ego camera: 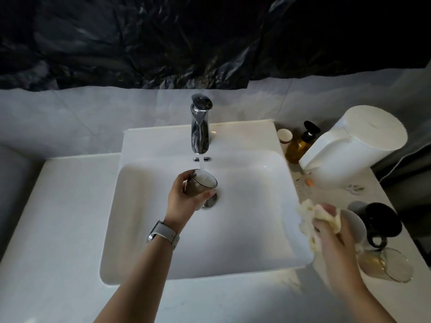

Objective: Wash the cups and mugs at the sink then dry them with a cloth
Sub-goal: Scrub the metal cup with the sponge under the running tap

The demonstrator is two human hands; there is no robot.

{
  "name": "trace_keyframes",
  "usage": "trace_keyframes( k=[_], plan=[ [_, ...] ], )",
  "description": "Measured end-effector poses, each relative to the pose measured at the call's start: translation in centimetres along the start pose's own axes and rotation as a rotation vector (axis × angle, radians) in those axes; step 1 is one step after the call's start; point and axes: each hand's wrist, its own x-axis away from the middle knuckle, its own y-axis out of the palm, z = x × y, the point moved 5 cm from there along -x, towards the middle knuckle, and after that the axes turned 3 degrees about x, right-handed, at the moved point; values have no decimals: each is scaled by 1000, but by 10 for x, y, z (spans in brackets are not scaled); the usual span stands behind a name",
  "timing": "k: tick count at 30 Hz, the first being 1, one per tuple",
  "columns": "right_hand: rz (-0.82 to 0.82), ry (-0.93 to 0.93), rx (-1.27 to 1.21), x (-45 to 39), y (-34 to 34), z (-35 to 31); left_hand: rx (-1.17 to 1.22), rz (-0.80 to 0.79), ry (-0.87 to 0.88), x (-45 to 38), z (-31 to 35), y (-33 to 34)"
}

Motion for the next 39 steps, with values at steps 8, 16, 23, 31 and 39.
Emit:
trace_keyframes(
  k=[8, 16, 23, 31, 39],
  plan=[
    [-481, 355, -64, -58, 134, -18, -2, -51, 49, -3, 8, -6],
    [-901, 264, 549, -59, 216, -14, -136, -123, 118, -15, 16, -5],
    [-818, 195, 481, -64, 219, -10, 409, -234, -152, -20, 5, -16],
    [-797, 201, 367, -63, 225, -11, 601, -86, -511, -13, -10, 2],
    [-663, 131, 353, -74, 194, -3, 509, 2, -526, -29, -14, 11]
  ],
)
